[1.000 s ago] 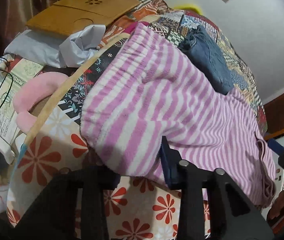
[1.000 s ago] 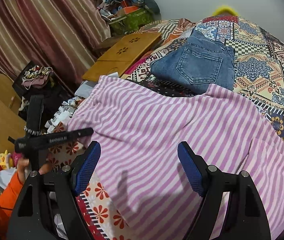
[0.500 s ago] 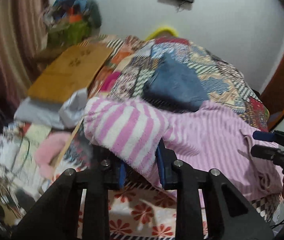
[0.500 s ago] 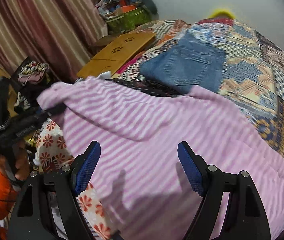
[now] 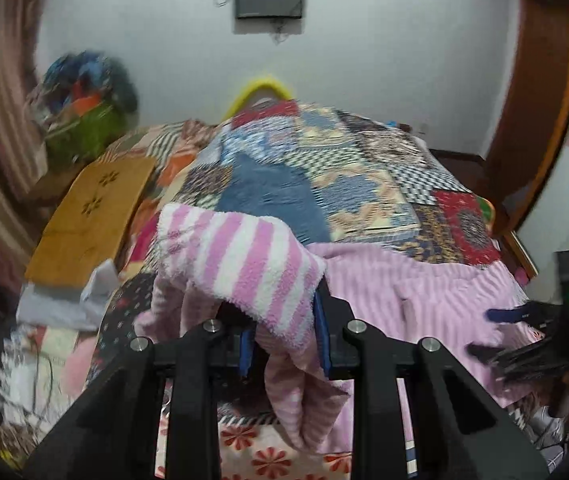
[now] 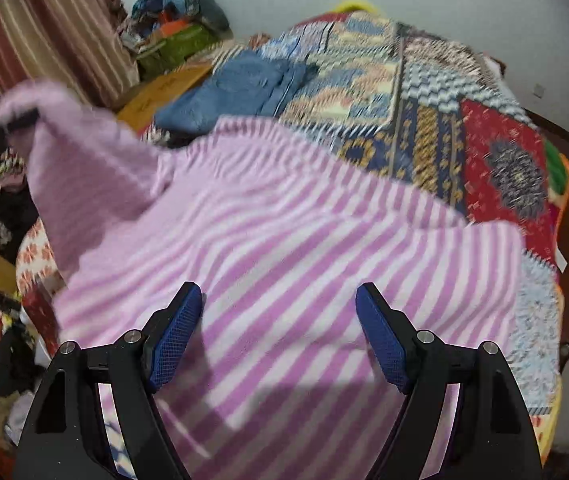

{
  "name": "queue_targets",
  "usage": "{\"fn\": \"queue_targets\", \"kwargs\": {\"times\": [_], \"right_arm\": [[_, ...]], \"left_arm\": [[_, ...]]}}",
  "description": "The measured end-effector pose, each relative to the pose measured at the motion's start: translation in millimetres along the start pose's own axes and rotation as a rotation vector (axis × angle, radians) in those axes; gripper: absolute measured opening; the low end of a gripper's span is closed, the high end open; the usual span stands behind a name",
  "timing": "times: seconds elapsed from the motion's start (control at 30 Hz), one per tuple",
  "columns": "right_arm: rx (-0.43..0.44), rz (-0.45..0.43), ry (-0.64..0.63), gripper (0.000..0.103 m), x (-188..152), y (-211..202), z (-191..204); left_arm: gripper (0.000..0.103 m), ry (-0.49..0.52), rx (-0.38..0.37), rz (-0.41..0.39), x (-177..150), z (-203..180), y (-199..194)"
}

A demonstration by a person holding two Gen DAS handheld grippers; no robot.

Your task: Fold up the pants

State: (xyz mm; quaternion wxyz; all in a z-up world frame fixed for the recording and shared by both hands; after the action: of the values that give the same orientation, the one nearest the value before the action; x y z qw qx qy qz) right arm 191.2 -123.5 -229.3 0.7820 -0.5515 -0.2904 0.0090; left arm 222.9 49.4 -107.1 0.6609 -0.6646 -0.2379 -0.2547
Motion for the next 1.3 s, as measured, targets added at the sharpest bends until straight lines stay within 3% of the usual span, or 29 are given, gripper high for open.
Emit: {"fn": "queue_targets", "kwargs": {"times": [0.1, 0.23, 0.33, 0.47, 0.6, 0.8, 0.97, 1.1, 1.3], "right_arm": [[0.020, -0.017, 0.018, 0.087, -1, 4, -1], [0.084, -0.040, 0.057, 0.087, -2, -10, -9], [0.165, -0.114, 0.147, 0.085, -9, -40, -27], [0.111, -0.219, 0.242, 0.085, -30, -89, -66], [-0.007, -0.283, 0.352, 0.085, -67, -131, -115], [-0.103, -0.311, 0.518, 0.085, -117, -161, -177], [-0.161, -0.298, 0.525, 0.085, -127, -166, -189], [-0.166, -0.300, 0.497, 0.085, -116, -163, -188], [-0.139, -0.314, 0.444, 0.085, -94, -159, -180]], "left_arm": [[0.025, 0.083, -0.013, -0.014, 15, -32, -7], [0.025, 0.186, -0.041, -0.023, 36, -76, -14], [0.025, 0.295, -0.059, -0.048, 48, -122, -21], [0.025, 0.461, -0.132, -0.064, 50, -199, -27], [0.025, 0.635, -0.191, -0.034, 26, -269, -16], [0.025, 0.830, -0.266, 0.140, -52, -358, 40], [0.025, 0.918, -0.273, 0.230, -106, -382, 72], [0.027, 0.893, -0.283, 0.280, -115, -377, 85], [0.054, 0.809, -0.397, 0.311, -96, -352, 57]]}}
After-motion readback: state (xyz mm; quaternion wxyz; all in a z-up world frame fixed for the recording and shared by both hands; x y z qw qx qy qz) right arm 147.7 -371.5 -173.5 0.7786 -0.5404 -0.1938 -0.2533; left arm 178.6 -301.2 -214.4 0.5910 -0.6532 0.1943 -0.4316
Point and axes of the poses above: each gripper's, at about its wrist camera, not at the fingertips, and y roughly the way its jaws point, z to its left, x to its top, the point moved 4 cm from there along y, roughly the way its jaws point, and after that the axes turned 6 degrees about z, right-handed, at the moved point
